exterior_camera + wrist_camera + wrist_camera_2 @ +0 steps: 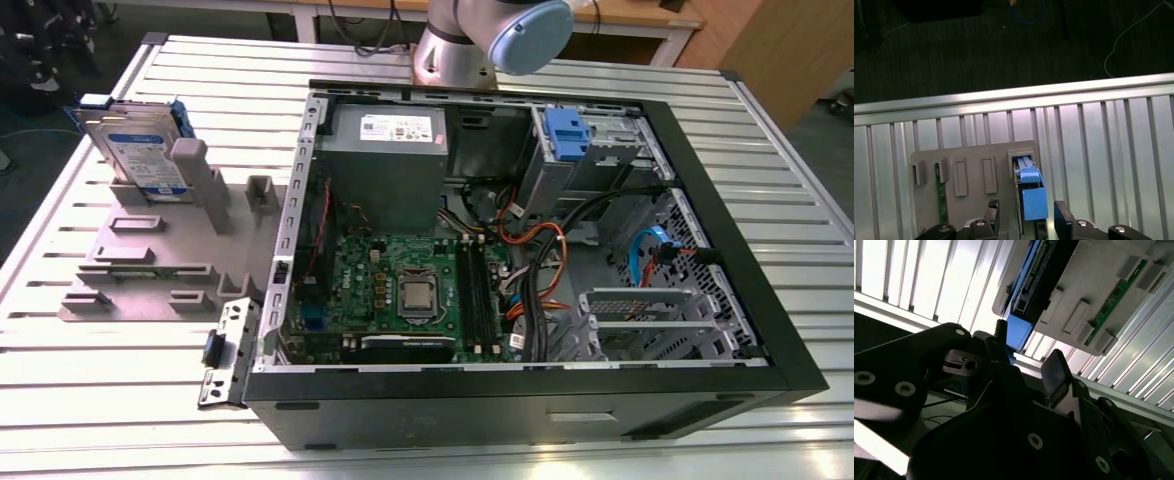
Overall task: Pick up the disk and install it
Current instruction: 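Pick up the disk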
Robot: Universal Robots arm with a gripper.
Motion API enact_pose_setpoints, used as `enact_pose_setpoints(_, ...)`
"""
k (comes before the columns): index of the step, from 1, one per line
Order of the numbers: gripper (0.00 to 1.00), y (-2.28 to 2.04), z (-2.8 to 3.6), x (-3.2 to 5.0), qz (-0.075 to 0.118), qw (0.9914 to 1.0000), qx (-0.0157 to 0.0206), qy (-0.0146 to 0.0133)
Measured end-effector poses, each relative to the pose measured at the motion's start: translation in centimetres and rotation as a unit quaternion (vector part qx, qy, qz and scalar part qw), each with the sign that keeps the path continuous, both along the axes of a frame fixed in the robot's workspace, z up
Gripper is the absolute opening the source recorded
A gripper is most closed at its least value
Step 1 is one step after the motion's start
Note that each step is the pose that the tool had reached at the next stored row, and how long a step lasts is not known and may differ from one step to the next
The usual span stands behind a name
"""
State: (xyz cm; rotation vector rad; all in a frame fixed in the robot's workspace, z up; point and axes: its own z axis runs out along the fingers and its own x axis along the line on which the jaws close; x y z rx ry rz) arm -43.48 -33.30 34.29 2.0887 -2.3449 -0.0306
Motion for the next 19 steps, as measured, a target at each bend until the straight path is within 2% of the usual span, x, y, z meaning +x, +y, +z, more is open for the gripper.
enact_pose_setpoints(1, 0.53, 0.01, -0.18, 0.0, 0.0, 1.0, 0.0, 0.0)
enact_pose_setpoints(2, 0.59, 0.02, -0.36, 0.0, 0.0, 1.0, 0.0, 0.0)
enact_pose_setpoints(6, 0.59, 0.06, -1.09, 0.0, 0.001, 1.0, 0.0001, 0.0)
enact_pose_setpoints(13, 0.59, 0.14, -2.07, -0.05, 0.001, 0.99995, 0.0096, -0.0003)
enact_pose_setpoints(18, 0.57, 0.12, -2.79, -0.17, 0.001, 0.99993, 0.0118, -0.0019)
enact_pose_setpoints(19, 0.51, 0.12, -2.95, -0.19, 0.001, 0.99992, 0.0121, -0.0022)
